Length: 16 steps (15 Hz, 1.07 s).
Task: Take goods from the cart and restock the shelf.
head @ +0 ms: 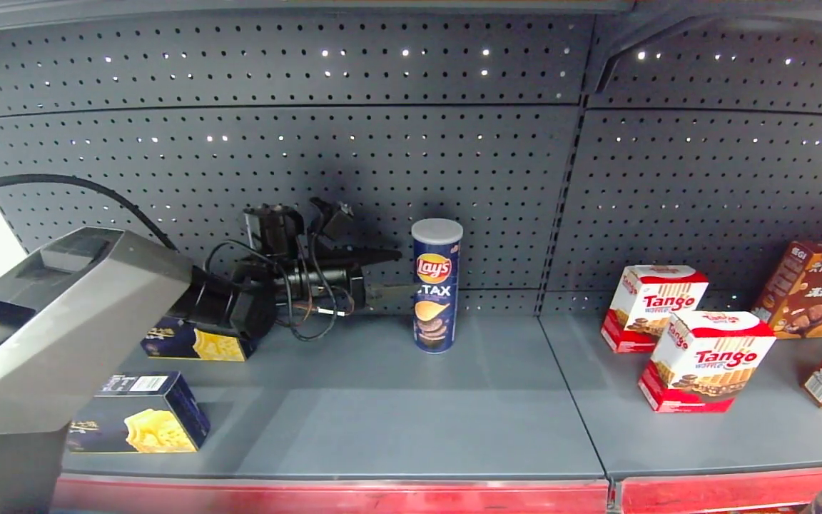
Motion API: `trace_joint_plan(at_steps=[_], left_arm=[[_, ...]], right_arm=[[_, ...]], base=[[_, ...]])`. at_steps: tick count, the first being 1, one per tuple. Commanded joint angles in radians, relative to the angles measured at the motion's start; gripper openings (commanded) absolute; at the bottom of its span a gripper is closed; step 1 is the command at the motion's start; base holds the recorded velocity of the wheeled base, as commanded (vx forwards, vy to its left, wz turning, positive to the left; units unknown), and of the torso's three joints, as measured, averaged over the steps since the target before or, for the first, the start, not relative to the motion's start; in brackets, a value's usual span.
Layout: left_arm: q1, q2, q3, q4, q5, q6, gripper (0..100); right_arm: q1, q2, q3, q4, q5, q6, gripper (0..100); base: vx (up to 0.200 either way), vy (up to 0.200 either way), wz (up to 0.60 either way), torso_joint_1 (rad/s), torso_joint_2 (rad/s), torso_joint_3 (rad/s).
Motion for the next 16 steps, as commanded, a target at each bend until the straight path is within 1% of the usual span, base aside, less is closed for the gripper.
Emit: trace_joint_plan(at_steps=[1,4,11,16], left_arm=[[-0.028,0.045,-0.054,-0.001,0.0,-0.014,100],[-0.053,0.077,-0.115,-0.001,0.0,-0.037,100],[-0.08,0.112,-0.143,0.019,0.0,-0.037,100],[-0.091,0.167,-0.192,0.022,0.0,-0.039,100]], right_arm=[[0.0,0.002,0.001,-0.001,0.001,0.0,0],[0.0,0.003,0.001,-0.001,0.001,0.0,0],[-0.003,-0.004,0.003,0.001,0.001,0.0,0],[-0.006,-0.009,0.003,0.001,-0.001,0.0,0]], base=[[0.0,0.0,0.0,0.0,0.0,0.0],[0.0,0.0,0.0,0.0,0.0,0.0],[0.0,0.0,0.0,0.0,0.0,0.0],[0.0,0.0,0.0,0.0,0.0,0.0]])
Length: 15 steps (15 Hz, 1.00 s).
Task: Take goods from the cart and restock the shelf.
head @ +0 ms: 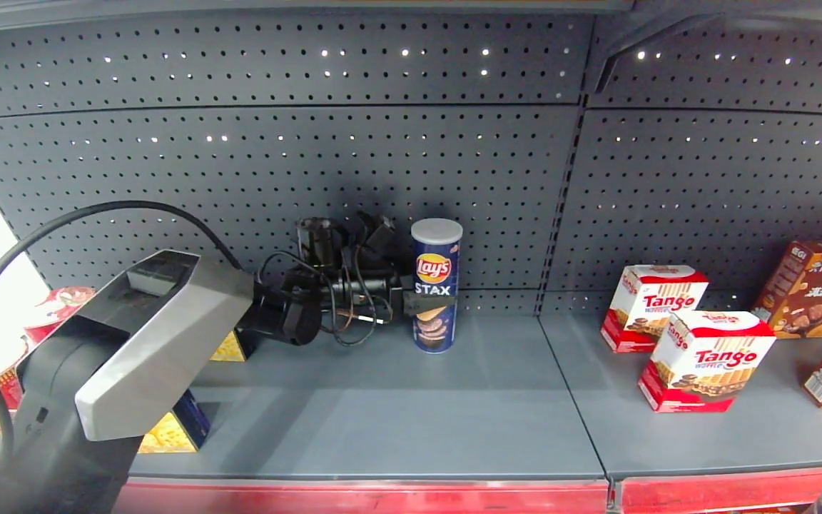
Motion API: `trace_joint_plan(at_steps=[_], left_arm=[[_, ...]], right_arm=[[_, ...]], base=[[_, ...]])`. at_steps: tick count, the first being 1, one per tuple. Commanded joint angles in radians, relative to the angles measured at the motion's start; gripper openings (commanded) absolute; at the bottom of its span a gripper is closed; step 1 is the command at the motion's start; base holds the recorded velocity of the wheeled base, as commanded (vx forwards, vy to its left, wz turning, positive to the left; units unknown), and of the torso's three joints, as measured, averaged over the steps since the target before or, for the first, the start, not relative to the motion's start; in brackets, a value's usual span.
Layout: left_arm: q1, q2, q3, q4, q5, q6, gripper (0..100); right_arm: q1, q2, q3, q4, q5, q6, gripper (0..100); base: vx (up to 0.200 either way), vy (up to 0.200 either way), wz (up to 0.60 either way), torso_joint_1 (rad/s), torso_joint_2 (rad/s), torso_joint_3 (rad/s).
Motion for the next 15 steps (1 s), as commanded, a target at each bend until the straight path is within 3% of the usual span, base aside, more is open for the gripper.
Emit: trace_joint_plan(at_steps=[1,9,10,15], left_arm=[[-0.005,0.024,-0.014,0.0,0.0,0.0,100],[-0.025,0.071,-0.115,0.068,0.003,-0.003,100],[-0.026,0.076,-0.122,0.068,0.003,-0.002,0],[-0.04,0.07,-0.114,0.063,0.005,0.0,0]], right_arm=[[-0.001,-0.001,0.0,0.0,0.001,-0.001,0],[-0.001,0.001,0.014,0.0,0.001,-0.001,0],[-0.001,0.001,0.017,0.0,0.001,0.001,0],[-0.001,-0.001,0.028,-0.003,0.0,0.001,0]], base=[[0.0,0.0,0.0,0.0,0.0,0.0],[0.0,0.0,0.0,0.0,0.0,0.0],[0.0,0.0,0.0,0.0,0.0,0.0],[0.0,0.0,0.0,0.0,0.0,0.0]])
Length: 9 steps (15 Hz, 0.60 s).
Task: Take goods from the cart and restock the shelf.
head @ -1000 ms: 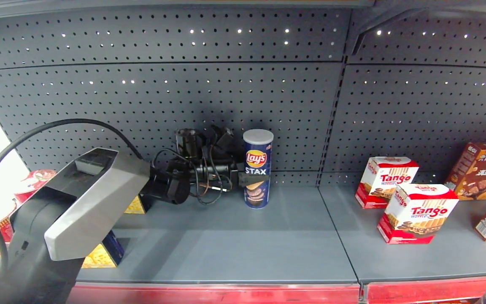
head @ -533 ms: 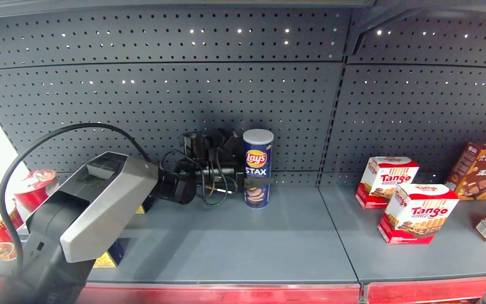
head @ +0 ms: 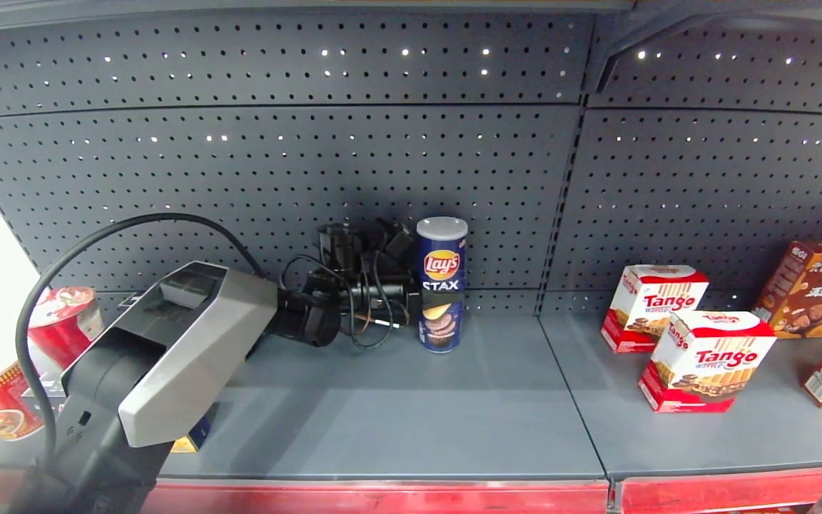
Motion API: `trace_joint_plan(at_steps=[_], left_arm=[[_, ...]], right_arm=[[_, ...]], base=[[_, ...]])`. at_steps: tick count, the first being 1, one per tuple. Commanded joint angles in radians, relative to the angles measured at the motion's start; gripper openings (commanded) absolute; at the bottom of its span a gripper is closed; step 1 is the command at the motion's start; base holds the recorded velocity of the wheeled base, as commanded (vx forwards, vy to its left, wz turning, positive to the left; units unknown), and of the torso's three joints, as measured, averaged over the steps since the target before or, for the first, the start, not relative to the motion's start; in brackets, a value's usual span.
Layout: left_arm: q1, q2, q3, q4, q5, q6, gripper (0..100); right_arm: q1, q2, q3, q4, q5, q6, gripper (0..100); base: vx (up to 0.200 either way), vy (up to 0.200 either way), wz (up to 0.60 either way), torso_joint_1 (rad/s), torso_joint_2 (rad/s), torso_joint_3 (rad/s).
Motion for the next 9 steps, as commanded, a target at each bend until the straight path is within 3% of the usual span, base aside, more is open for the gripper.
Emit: trace_joint_plan(at_steps=[1,3,5,9], left_arm=[[-0.005,-0.006,0.002,-0.002,0.001,0.002,0],[-0.027,-0.067,0.059,-0.008,0.051,0.003,0],[-0.047,-0.167,0.195,-0.019,0.11,0.011,0],[-0.05,-0.36,0.521,-0.195,0.133,0.023,0]], right_arm=[[-0.001,-0.002,0.001,-0.001,0.0,0.001,0],[-0.001,-0.005,0.001,-0.001,0.0,0.014,0],[-0.001,-0.011,0.002,-0.001,-0.002,0.014,0],[-0.001,-0.017,0.002,0.001,-0.002,0.014,0]], base=[[0.0,0.0,0.0,0.0,0.0,0.0],[0.0,0.0,0.0,0.0,0.0,0.0],[0.0,0.0,0.0,0.0,0.0,0.0],[0.0,0.0,0.0,0.0,0.0,0.0]])
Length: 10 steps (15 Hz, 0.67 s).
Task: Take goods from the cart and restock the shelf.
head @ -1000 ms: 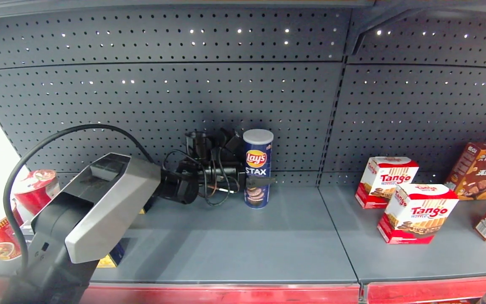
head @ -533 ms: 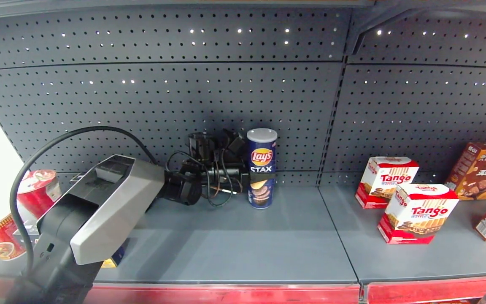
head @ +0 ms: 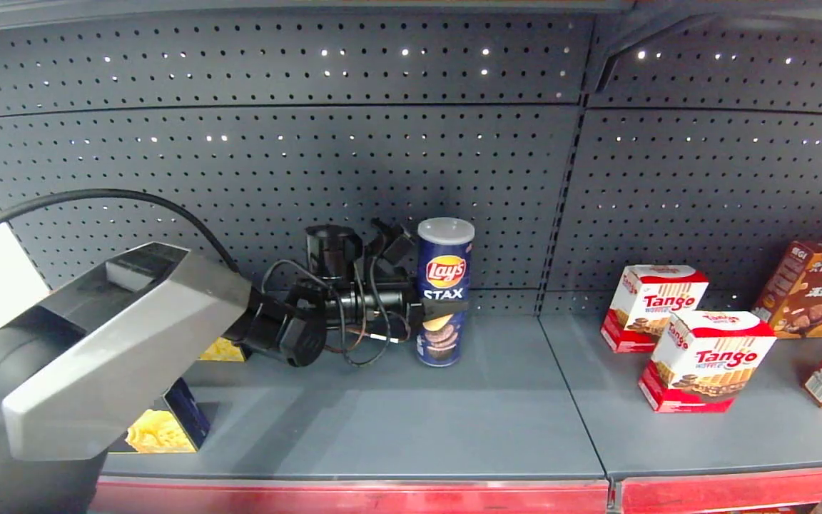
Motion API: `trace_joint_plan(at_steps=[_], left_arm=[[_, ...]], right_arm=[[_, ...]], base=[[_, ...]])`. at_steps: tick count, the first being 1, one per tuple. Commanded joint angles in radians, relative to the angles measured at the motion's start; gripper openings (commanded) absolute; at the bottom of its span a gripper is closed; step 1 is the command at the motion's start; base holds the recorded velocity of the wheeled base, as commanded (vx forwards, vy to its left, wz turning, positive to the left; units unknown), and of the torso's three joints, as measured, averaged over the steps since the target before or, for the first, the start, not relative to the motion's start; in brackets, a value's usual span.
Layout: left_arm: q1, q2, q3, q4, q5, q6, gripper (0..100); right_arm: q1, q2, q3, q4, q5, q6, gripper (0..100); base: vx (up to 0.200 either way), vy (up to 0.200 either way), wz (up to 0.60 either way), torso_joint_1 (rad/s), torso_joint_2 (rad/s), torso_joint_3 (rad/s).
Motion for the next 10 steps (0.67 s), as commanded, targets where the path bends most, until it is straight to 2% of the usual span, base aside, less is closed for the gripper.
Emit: trace_joint_plan(at_steps=[1,5,7,9,10], left_arm=[[-0.009,-0.187,0.223,-0.103,0.028,-0.004,0],[-0.038,-0.314,0.485,-0.251,0.098,-0.009,0],[-0.066,-0.338,0.569,-0.354,0.126,-0.058,0],[-0.092,-0.346,0.612,-0.44,0.174,-0.104,0],[-0.105,-0.346,0.643,-0.491,0.189,-0.118,0]], right_arm=[[0.0,-0.003,0.0,0.001,0.0,0.0,0],[0.0,-0.003,0.0,0.001,-0.003,0.0,0],[-0.007,-0.003,0.0,0.001,-0.003,0.0,0],[-0.012,0.0,0.002,0.001,-0.001,0.0,0],[-0.013,0.002,0.002,0.001,-0.001,0.0,0]], base=[[0.0,0.0,0.0,0.0,0.0,0.0],[0.0,0.0,0.0,0.0,0.0,0.0],[0.0,0.0,0.0,0.0,0.0,0.0],[0.0,0.0,0.0,0.0,0.0,0.0],[0.0,0.0,0.0,0.0,0.0,0.0]])
